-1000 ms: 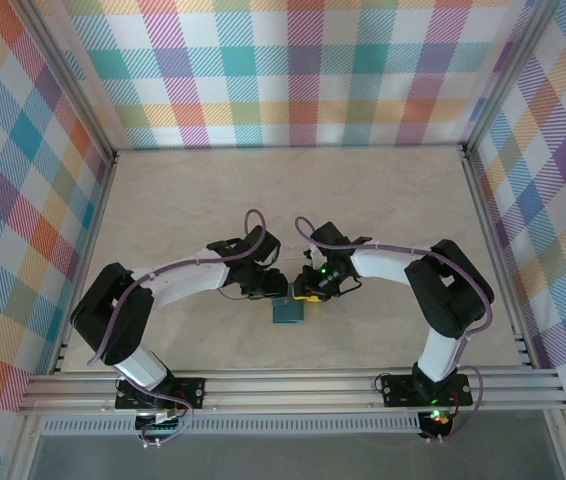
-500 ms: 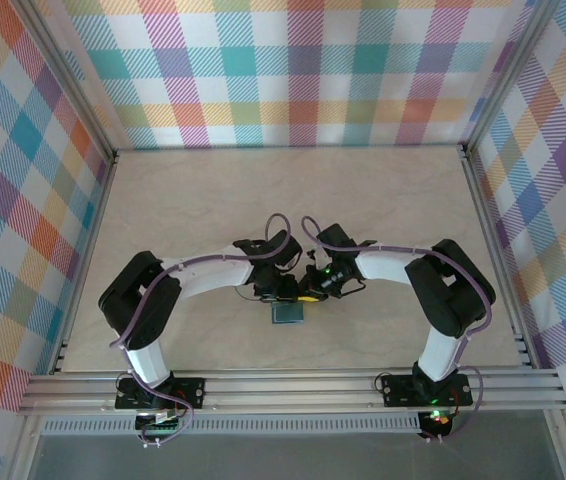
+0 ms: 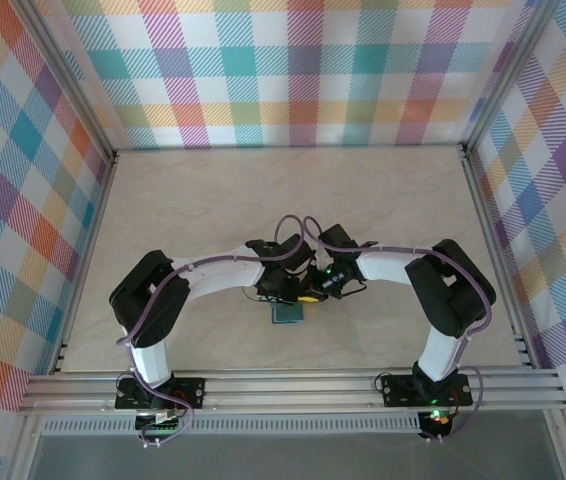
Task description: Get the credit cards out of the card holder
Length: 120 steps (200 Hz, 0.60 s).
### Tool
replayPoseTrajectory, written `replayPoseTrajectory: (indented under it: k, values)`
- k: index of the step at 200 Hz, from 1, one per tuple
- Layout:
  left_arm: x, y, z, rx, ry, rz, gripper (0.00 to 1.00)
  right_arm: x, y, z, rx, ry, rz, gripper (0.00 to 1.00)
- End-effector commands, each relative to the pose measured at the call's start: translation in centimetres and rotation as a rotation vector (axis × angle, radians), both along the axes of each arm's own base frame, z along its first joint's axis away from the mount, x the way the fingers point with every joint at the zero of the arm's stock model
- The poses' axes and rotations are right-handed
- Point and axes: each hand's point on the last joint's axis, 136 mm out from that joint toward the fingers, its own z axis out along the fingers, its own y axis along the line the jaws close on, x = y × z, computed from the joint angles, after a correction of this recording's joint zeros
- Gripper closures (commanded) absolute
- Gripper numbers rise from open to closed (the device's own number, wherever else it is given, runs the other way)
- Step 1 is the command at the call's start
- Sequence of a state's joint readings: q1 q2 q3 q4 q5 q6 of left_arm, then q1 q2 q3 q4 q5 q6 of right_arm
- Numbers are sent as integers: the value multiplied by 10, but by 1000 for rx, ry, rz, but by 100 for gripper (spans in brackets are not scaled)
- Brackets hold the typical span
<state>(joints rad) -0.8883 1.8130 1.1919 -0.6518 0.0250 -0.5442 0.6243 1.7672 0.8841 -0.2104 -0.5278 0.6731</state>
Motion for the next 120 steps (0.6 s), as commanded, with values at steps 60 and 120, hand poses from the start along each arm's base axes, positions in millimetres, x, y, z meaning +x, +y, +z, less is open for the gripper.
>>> replayPoseTrajectory:
  k: [60,120]
  values:
    - [-2,27,17,89,-77,-16,100,-3,-19,-10,-120,3,-7,99]
    - [-5,30,22,53,-69,-13,96,-2,-17,-6,-109,10,1,99]
